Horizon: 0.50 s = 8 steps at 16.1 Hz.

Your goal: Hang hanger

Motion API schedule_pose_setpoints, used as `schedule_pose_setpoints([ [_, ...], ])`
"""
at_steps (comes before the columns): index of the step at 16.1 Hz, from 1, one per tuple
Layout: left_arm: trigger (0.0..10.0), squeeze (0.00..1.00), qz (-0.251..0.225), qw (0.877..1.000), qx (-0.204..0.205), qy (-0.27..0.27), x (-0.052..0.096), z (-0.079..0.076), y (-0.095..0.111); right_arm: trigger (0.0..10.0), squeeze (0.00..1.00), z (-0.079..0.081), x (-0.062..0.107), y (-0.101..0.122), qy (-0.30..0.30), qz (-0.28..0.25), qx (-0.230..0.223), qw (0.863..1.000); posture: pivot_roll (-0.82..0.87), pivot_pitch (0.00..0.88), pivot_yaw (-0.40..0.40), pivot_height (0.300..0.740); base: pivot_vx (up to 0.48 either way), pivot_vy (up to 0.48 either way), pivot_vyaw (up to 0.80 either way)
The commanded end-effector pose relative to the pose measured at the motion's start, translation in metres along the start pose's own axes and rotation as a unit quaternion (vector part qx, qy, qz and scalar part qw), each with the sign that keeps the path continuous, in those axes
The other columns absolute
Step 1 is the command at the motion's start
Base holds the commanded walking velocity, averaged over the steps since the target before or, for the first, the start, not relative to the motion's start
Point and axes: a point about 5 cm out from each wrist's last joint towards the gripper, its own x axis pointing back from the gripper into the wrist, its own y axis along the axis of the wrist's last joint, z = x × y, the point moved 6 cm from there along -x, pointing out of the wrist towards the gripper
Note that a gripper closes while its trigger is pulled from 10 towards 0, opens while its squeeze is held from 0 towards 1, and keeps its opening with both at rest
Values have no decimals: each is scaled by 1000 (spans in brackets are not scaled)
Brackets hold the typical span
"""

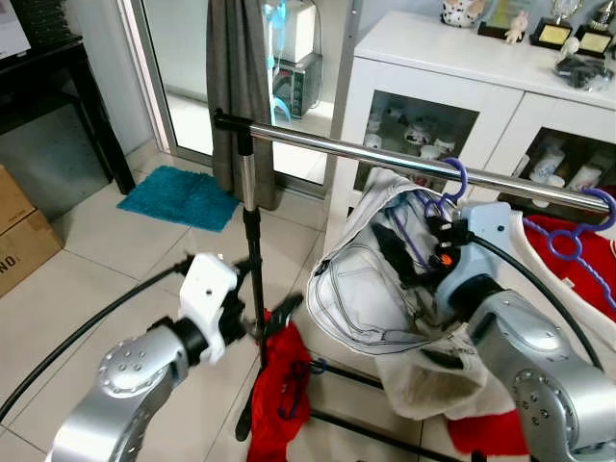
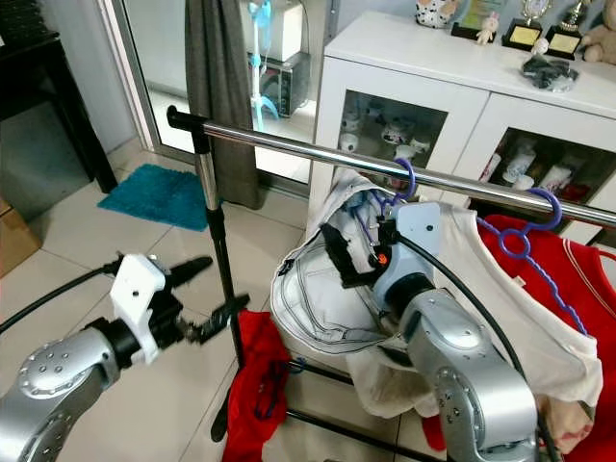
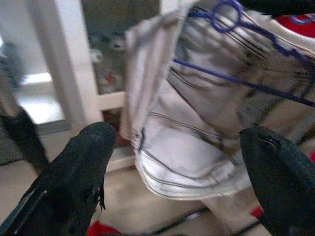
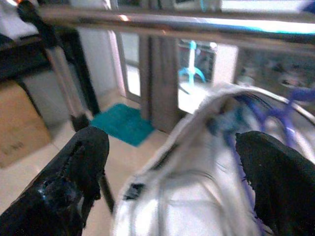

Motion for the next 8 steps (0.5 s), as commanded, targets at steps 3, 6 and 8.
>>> schedule_pose_setpoints([
  [3, 10000, 153, -2, 999, -1, -35, 5, -3, 5, 10000, 0, -27, -2, 0, -77, 16, 19, 997, -1, 0, -37, 740, 0, 0, 0],
  [6, 10000, 153, -2, 999, -2, -48, 3, -4, 5, 10000, 0, -30, -17, -3, -79, 11, 2, 997, 0, 0, -23, 740, 0, 0, 0],
  [8, 10000, 153, -2, 998, -7, -55, 1, -3, 8, 10000, 0, -28, -33, 1, -68, -1, -9, 998, 5, 0, -23, 740, 0, 0, 0],
])
